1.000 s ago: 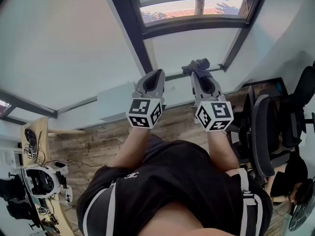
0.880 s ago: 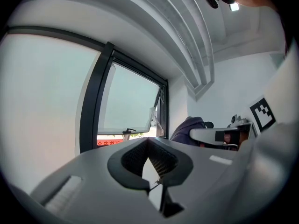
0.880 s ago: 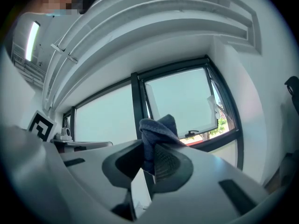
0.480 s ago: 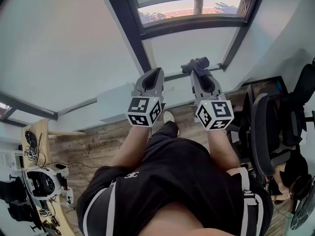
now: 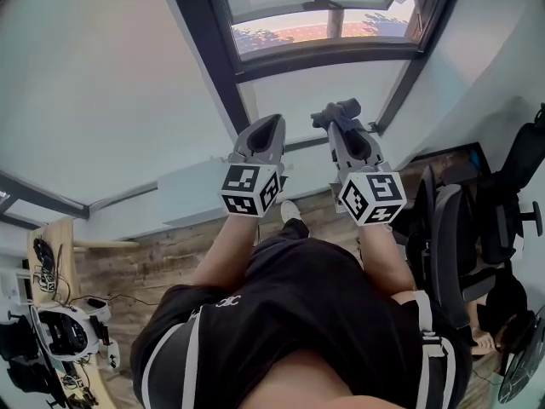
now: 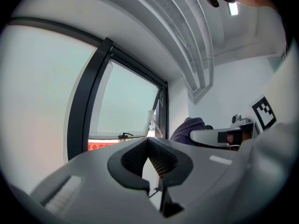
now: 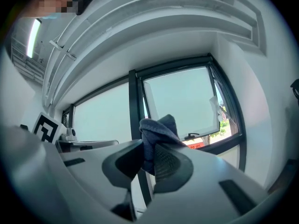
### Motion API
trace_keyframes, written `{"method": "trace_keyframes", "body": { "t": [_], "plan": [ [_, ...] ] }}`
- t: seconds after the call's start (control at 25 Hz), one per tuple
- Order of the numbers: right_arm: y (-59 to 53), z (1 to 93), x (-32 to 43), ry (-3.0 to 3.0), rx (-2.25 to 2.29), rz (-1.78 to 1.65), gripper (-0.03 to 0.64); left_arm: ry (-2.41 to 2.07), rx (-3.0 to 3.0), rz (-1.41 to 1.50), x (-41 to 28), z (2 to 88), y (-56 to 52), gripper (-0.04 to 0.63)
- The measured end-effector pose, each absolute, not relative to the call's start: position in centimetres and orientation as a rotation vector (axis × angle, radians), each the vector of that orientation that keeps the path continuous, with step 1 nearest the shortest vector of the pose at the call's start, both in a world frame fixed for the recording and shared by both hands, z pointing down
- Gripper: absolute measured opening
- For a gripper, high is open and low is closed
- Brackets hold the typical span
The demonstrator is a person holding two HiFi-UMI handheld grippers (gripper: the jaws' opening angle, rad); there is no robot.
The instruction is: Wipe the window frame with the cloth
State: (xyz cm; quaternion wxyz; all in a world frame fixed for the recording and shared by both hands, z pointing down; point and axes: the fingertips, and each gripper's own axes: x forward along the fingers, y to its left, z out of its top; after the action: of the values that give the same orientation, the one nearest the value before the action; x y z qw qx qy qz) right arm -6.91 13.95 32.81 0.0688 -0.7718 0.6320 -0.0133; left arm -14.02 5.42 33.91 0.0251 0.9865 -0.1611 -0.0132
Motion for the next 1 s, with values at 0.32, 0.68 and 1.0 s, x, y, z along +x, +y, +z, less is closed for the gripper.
{"method": "trace_keyframes", "body": {
  "t": [0.32, 0.68, 1.0],
  "plan": [
    [9.0, 33.8, -1.7, 1.905, -2.306, -0.1, 0.049, -0.545, 3.014, 0.008, -10.3, 35.1, 0.7, 0.009],
    [1.8, 36.1, 4.4, 1.884, -2.264, -0.173, 0.049, -0.646, 2.942, 0.11, -7.3, 37.9, -6.8, 0.009],
    [-5.9, 36.5, 7.3, 2.016, -2.241, -0.186, 0.049, -0.642, 2.896, 0.101, -2.9, 38.3, -14.0, 0.009]
  ]
}}
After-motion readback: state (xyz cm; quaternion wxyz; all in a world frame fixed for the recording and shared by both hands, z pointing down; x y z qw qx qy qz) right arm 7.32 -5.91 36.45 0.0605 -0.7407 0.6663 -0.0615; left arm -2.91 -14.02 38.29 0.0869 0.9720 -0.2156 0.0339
